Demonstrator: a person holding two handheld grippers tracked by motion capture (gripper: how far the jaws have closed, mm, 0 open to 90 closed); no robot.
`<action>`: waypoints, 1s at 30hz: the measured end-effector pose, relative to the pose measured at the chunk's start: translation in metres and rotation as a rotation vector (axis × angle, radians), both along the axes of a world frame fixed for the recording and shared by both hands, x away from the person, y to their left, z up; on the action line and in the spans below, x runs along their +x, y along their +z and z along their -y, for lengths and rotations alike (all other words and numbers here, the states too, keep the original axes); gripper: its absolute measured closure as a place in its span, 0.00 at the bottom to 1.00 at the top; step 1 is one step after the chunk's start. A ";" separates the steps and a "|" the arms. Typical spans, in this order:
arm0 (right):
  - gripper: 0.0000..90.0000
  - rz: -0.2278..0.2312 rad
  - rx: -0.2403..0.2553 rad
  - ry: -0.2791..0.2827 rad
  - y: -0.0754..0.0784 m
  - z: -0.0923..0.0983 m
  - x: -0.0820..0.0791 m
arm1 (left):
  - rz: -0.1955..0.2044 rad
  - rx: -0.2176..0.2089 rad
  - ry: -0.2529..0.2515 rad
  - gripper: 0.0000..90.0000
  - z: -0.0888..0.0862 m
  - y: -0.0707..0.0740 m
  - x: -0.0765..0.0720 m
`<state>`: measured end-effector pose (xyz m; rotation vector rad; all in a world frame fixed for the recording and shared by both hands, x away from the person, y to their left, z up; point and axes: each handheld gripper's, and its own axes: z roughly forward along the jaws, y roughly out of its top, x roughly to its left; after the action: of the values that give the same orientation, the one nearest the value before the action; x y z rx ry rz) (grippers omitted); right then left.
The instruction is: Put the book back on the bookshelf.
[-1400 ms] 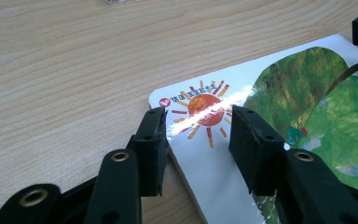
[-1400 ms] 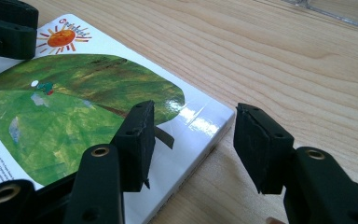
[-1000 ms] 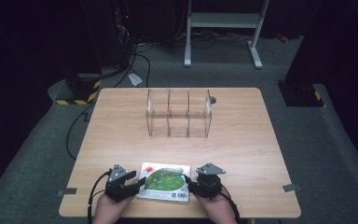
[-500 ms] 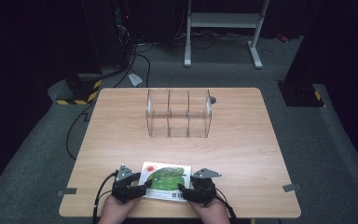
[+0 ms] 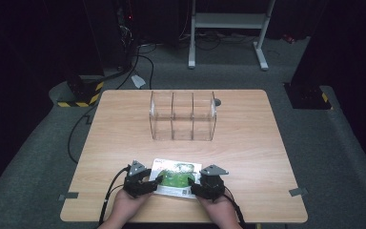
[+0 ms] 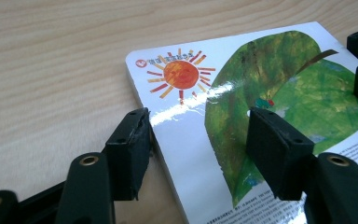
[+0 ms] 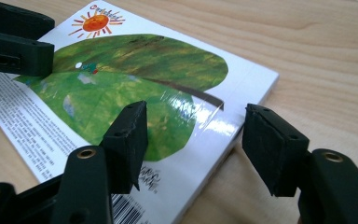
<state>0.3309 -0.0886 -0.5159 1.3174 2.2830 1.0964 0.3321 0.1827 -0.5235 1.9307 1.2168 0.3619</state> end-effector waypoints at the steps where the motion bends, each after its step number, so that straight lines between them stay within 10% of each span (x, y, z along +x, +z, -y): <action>1: 0.45 -0.007 -0.003 -0.016 0.001 0.000 0.005 | -0.001 0.000 0.001 0.45 0.001 0.000 0.002; 18: 0.45 -0.010 -0.056 -0.015 0.006 -0.002 0.030 | 0.030 -0.005 0.021 0.46 0.005 -0.002 0.004; 30: 0.30 -0.018 -0.016 0.028 0.008 0.018 -0.009 | 0.042 -0.045 0.002 0.43 0.000 0.000 -0.001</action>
<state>0.3215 -0.1067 -0.5079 1.2984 2.3254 1.0774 0.3315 0.1831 -0.5233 1.8745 1.1899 0.3708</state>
